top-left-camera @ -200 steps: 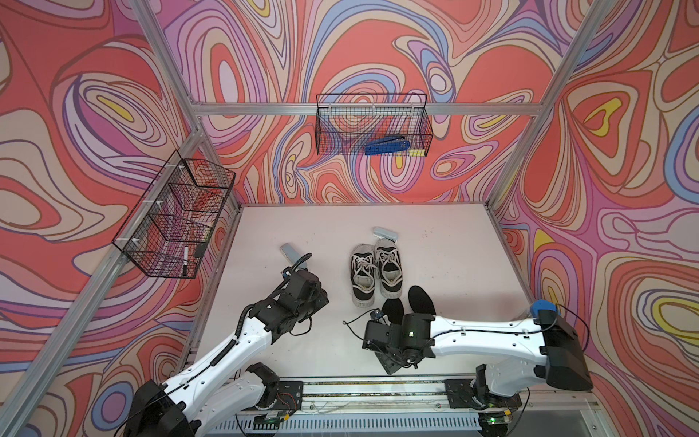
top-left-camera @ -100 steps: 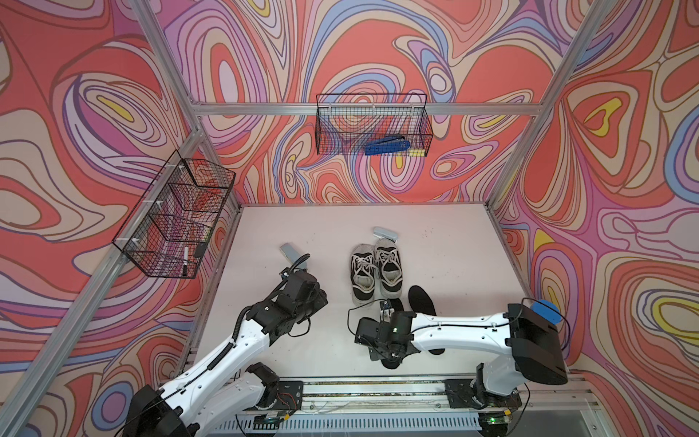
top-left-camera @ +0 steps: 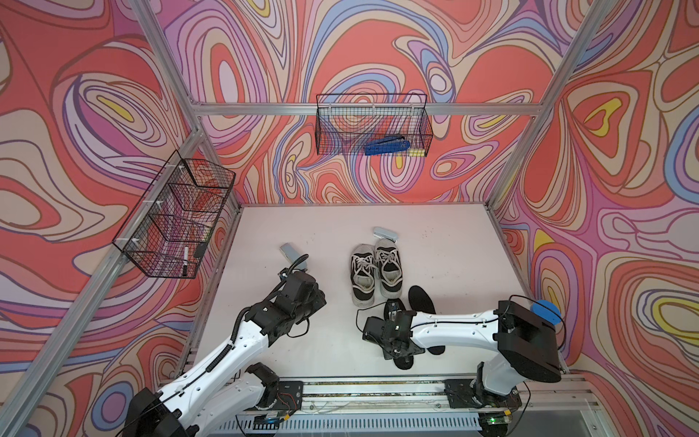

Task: Remove the insole from the shoe
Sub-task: Move the insole to the center of the board.

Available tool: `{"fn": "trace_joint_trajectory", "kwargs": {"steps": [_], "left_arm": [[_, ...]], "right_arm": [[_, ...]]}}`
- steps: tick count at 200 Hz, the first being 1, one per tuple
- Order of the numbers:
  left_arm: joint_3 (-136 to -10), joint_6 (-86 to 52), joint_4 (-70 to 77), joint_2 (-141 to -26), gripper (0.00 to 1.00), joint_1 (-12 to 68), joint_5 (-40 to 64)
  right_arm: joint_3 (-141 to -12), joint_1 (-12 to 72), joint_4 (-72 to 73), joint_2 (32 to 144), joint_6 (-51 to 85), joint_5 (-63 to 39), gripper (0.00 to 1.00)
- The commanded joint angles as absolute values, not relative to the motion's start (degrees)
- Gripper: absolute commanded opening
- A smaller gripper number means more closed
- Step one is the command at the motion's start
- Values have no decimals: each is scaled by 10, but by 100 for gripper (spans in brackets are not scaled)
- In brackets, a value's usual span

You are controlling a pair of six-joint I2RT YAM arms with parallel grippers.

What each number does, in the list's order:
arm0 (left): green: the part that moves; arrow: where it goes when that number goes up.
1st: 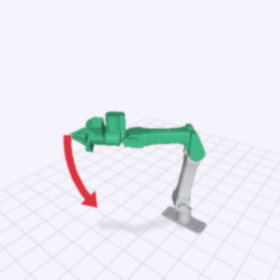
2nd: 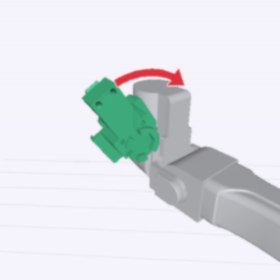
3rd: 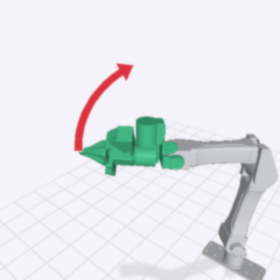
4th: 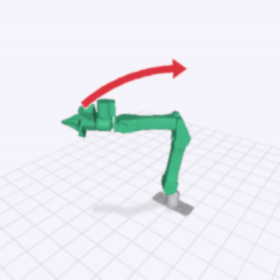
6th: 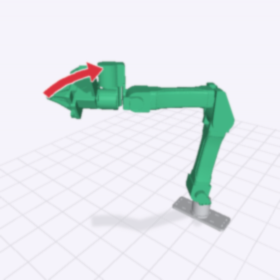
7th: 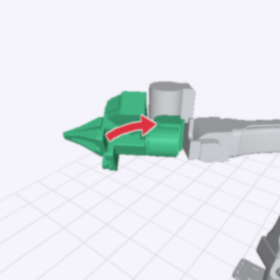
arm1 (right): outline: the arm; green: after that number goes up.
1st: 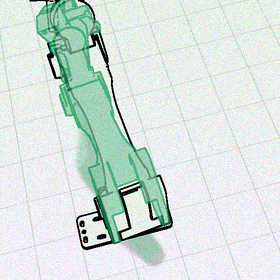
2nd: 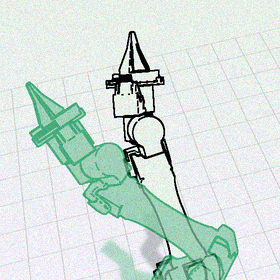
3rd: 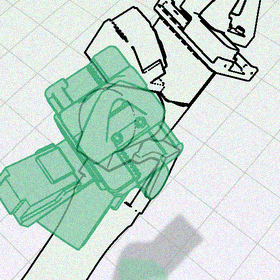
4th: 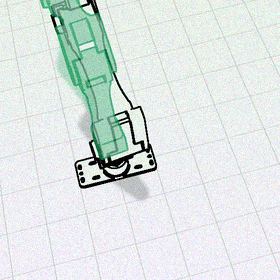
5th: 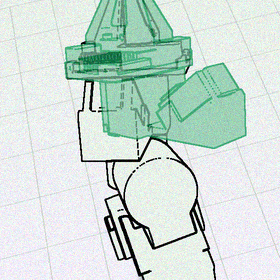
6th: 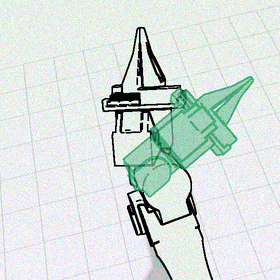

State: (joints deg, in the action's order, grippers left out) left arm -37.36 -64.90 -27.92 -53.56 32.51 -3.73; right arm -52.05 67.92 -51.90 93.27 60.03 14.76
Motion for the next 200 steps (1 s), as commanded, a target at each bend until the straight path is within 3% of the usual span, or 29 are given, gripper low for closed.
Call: {"fn": "trace_joint_trajectory", "kwargs": {"steps": [1, 42, 78, 99, 110, 136, 164, 180, 200], "left_arm": [[-366, -648, -302, -532, 47, 319, -49], [-365, -646, -300, -536, 47, 318, -50], [-375, -626, -316, -537, 47, 314, -70], [-387, -575, -332, -532, 50, 289, -107], [-395, -537, -336, -529, 56, 270, -139], [-401, -436, -301, -541, 81, 213, -224], [-364, -340, -198, -552, 88, 139, -253], [-317, -301, -99, -556, 90, 102, -254], [-272, -280, -25, -565, 99, 72, -247]], "right_arm": [[-501, 668, -527, 914, 581, 155, 72], [-498, 655, -530, 911, 550, 162, 71], [-529, 654, -533, 865, 540, 166, 92], [-554, 654, -549, 768, 533, 208, 95], [-562, 641, -544, 720, 515, 254, 95], [-541, 505, -448, 651, 388, 343, 95], [-444, 317, -225, 610, 195, 407, 96], [-369, 213, -51, 623, 89, 373, 97], [-307, 109, 118, 681, 40, 248, 98]]}}
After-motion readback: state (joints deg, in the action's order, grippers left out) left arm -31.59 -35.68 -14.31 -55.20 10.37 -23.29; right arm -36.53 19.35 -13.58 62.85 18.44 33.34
